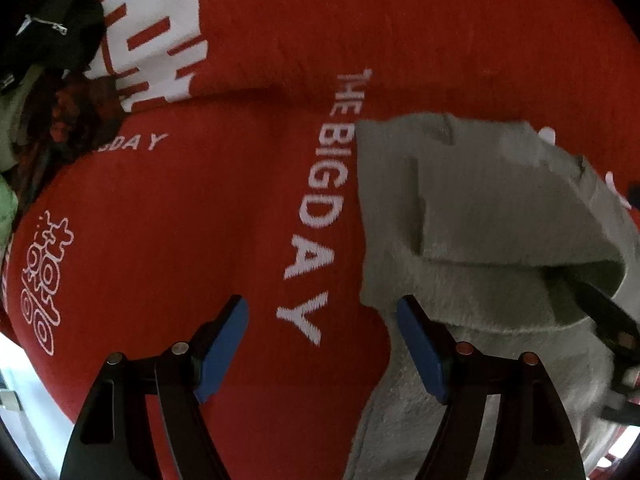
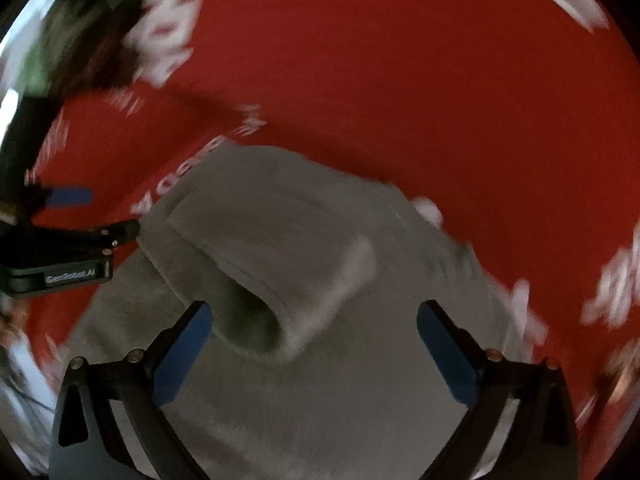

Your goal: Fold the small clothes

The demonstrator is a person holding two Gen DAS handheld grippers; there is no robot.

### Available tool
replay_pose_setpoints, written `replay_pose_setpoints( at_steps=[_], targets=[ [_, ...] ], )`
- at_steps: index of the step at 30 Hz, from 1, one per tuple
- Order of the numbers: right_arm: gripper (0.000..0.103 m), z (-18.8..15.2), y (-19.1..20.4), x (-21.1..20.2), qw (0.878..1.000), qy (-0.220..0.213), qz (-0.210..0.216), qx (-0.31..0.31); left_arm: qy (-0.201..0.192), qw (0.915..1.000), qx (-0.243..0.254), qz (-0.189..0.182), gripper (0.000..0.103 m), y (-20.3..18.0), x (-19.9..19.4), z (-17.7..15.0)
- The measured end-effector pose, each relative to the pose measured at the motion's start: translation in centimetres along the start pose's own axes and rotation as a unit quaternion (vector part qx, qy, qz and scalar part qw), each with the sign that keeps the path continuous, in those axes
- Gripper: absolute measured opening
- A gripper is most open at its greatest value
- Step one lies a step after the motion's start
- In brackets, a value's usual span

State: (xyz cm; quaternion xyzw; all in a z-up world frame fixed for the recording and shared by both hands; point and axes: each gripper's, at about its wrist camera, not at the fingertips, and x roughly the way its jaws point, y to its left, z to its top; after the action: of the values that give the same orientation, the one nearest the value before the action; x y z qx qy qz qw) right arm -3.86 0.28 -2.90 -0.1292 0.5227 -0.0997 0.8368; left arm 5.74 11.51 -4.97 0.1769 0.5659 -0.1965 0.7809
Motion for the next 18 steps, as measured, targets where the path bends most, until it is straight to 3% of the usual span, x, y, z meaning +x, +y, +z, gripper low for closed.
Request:
replay_pose_setpoints(
  at_steps=[2,4,5,6,8,10,12,14,15,16,17,18],
  targets=[
    [0.090,0.9,1.7,1.9,0.997,0.016,-0.046,-0.055,0.003,1.0000,0.001,0.002,0.078,-0.2,0.3,0.0],
    [0.070,1.4,2.9,4.7,0.987,0.044,-0.102,-0.112,0.005,1.0000,-0.001,0.002,0.078,-0.3,0.8,0.1],
    [0.032,1.5,2.9,5.7,0.985,0.058,-0.113,-0.120,0.006,1.0000,-0.003,0.002,0.078,-0.4,1.2,0.4],
    [0.002,1.7,2.0,6.3,0.987,0.068,-0.107,-0.100,0.006,1.0000,-0.004,0.001,0.078,-0.4,1.3,0.5],
    [0.003,2.1,-1.0,4.8,0.997,0.039,-0.063,-0.001,0.005,1.0000,-0.001,0.002,0.078,-0.5,1.3,0.7],
    [0.003,1.1,-5.6,2.2,0.990,-0.014,0.006,0.143,0.004,1.0000,0.002,0.000,0.078,-0.6,1.4,0.6],
    [0.003,-0.9,-9.8,1.2,0.957,-0.037,0.059,0.280,0.013,0.9999,0.004,0.003,0.078,-0.8,1.8,0.5],
    [0.004,-4.9,-13.2,1.6,0.899,-0.030,0.102,0.425,0.013,0.9999,0.003,-0.003,0.078,-1.0,1.8,0.5],
    [0.011,-7.9,-14.7,2.5,0.851,-0.019,0.142,0.506,0.015,0.9999,0.006,-0.005,0.078,-1.2,1.8,0.6],
    [0.013,-10.0,-15.1,3.4,0.821,-0.010,0.165,0.546,0.018,0.9998,0.012,-0.004,0.078,-1.4,1.7,0.7],
    [0.022,-12.4,-15.2,4.3,0.783,0.000,0.194,0.591,0.021,0.9997,0.016,-0.005,0.078,-1.5,1.6,0.8],
    [0.040,-13.9,-14.8,4.7,0.762,0.005,0.210,0.613,0.026,0.9993,0.019,-0.018,0.078,-1.5,1.2,1.0]
  ],
)
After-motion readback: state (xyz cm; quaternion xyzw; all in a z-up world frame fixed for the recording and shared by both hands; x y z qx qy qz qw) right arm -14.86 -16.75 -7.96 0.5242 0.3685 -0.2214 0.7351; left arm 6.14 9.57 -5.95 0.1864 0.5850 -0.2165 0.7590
